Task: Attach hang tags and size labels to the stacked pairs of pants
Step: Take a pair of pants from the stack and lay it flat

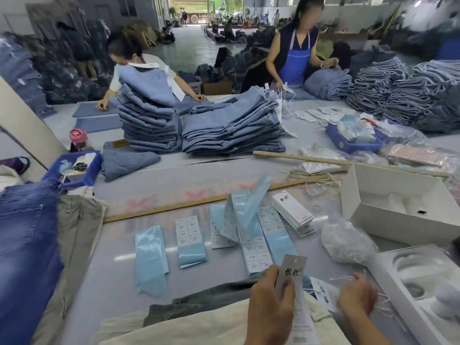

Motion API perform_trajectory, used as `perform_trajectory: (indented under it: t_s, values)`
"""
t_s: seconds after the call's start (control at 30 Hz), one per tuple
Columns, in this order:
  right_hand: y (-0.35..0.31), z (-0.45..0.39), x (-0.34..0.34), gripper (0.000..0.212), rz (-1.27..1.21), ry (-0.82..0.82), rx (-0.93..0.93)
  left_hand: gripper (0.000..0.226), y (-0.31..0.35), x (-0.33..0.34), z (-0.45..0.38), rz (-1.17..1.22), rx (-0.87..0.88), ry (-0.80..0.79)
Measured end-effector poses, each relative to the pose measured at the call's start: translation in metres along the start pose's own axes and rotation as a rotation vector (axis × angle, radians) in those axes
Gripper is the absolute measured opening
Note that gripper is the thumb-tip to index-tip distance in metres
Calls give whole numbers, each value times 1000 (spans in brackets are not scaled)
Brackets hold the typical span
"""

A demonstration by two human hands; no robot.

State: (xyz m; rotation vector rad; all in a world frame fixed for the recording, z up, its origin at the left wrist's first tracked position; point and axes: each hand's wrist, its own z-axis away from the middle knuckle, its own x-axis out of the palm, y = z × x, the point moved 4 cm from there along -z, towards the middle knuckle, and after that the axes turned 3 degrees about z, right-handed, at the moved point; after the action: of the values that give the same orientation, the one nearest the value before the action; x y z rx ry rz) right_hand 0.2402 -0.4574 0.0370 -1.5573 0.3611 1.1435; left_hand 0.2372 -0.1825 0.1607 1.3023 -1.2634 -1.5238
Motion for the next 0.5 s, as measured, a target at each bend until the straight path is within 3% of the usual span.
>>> perform_trajectory:
  t_s: [0.2, 0.5]
  values:
    - [-41, 5, -25, 22, -266, 122, -173, 13, -2, 1, 0, 12, -15, -3]
    - [-94, 56, -85, 18, -588, 108, -334, 12, -2, -3, 0, 107, -16, 18]
